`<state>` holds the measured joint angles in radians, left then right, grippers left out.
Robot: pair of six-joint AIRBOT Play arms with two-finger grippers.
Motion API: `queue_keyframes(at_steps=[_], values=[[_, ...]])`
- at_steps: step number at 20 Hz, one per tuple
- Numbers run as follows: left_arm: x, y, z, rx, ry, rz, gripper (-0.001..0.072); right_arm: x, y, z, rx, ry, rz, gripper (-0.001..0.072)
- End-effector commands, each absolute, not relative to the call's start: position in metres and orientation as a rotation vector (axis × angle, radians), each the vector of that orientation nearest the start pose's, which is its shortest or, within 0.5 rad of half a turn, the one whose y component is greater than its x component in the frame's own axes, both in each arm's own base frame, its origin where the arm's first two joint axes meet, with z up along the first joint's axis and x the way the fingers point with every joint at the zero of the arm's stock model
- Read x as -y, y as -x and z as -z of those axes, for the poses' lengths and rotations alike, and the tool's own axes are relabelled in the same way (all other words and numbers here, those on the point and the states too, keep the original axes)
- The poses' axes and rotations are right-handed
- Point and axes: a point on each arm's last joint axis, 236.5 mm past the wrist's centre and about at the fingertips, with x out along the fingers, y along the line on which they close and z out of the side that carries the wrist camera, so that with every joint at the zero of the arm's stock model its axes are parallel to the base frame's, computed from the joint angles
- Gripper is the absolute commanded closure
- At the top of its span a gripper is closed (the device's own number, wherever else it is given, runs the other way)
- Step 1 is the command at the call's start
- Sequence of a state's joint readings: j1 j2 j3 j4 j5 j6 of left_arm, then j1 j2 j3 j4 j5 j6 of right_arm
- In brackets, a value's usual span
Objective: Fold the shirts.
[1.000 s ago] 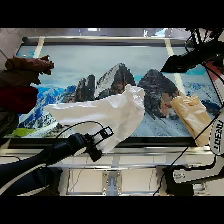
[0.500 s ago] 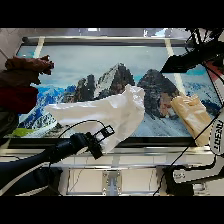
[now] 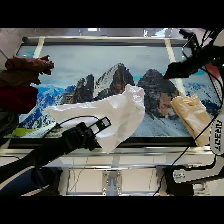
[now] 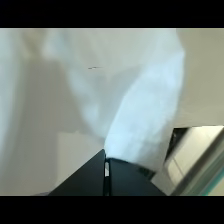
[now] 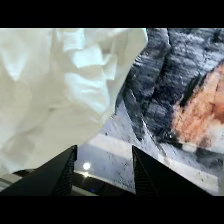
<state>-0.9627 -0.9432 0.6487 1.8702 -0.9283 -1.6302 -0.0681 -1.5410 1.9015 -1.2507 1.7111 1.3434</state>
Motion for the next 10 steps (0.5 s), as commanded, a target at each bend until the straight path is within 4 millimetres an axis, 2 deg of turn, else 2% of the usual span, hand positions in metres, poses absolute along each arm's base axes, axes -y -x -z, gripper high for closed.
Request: queue_keyframes(at_steps=[1, 4, 6, 8, 10], values=[[0.174, -0.247, -0.006, -0.905, -0.716, 0.496, 0.0694, -0.037, -0.383, -0.058, -1.525, -0.063, -0.358, 0.0327], [0.155, -0.259, -0.014, -0.911, -0.621, 0.41, 0.0695, -0.061, -0.34, 0.027, -1.686, -0.214, -0.395, 0.0317], [0.146, -0.265, -0.014, -0.919, -0.603, 0.377, 0.0694, -0.074, -0.324, 0.069, -1.699, -0.315, -0.381, 0.0318], [0.139, -0.269, -0.014, -0.926, -0.591, 0.355, 0.0694, -0.087, -0.322, 0.093, -1.663, -0.412, -0.361, 0.0318], [0.133, -0.272, -0.014, -0.932, -0.581, 0.336, 0.0694, -0.091, -0.327, 0.104, -1.619, -0.443, -0.345, 0.0318]])
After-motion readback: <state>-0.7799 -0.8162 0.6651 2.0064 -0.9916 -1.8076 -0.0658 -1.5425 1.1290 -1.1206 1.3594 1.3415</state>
